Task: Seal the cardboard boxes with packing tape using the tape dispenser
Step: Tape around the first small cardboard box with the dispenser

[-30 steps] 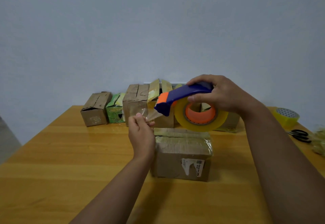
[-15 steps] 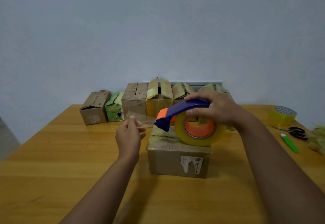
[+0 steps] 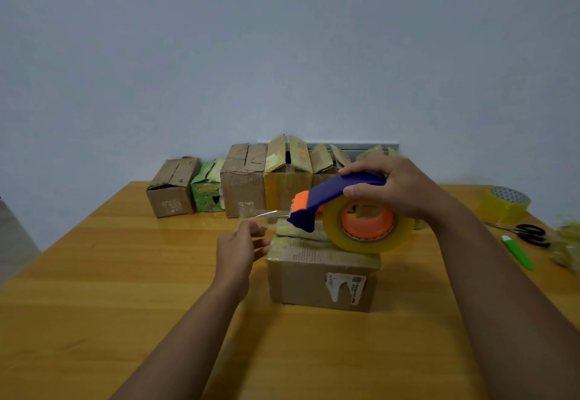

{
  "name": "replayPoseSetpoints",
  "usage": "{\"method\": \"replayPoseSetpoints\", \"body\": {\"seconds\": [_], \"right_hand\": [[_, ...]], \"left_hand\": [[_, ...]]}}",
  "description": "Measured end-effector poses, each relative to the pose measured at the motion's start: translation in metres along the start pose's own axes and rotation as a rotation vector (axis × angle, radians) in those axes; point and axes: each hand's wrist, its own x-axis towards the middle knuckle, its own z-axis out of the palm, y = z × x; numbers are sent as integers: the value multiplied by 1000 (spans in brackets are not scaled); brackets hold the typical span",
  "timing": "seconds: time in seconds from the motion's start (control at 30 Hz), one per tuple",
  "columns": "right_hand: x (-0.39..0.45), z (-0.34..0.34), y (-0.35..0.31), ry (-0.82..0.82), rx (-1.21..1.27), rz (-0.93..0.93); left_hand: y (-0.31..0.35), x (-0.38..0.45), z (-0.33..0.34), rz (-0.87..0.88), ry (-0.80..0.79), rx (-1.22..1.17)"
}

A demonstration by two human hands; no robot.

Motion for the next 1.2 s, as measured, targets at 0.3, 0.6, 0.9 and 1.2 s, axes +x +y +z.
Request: {"method": "replayPoseSetpoints", "body": {"seconds": [0.3,0.6,0.9,1.2], "right_hand": [[0,2,5,13,2,-11],[-1,3,7,14,17,4],[-3,4,4,23,-7,18],[-1,7,3,28,-31,24]], "left_hand": [[-14,7,-7,92,4,210],[-23,6,-13,37,-121,176],[-47,5,-14,-105,-209,347],[-38,-24,-11,423,-457,479]]}}
